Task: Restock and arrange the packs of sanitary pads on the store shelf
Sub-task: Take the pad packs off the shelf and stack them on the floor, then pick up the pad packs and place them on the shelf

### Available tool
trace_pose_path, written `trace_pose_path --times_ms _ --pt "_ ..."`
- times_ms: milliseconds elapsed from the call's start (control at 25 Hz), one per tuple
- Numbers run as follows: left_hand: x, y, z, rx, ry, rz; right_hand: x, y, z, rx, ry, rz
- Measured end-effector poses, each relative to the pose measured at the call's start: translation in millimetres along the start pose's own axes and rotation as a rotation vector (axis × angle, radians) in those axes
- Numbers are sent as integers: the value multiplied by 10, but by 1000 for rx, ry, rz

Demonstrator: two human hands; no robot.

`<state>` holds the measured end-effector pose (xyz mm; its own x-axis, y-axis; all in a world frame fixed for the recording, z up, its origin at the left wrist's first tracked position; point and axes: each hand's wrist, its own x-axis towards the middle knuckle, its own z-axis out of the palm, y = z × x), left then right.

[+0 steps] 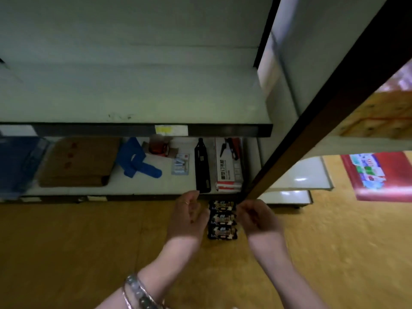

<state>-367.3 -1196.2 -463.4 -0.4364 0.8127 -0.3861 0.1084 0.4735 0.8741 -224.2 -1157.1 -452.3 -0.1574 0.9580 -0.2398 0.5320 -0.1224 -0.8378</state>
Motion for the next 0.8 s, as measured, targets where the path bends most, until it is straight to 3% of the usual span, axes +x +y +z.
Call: trace_pose_path --times_ms 320,800 --pt "-808 1557 -805 -16 45 242 -465 -1801 -666 195 39 -258" --pt "-1274 2723 -1884 -186 46 528 -692 -3509 -924 341 216 -601"
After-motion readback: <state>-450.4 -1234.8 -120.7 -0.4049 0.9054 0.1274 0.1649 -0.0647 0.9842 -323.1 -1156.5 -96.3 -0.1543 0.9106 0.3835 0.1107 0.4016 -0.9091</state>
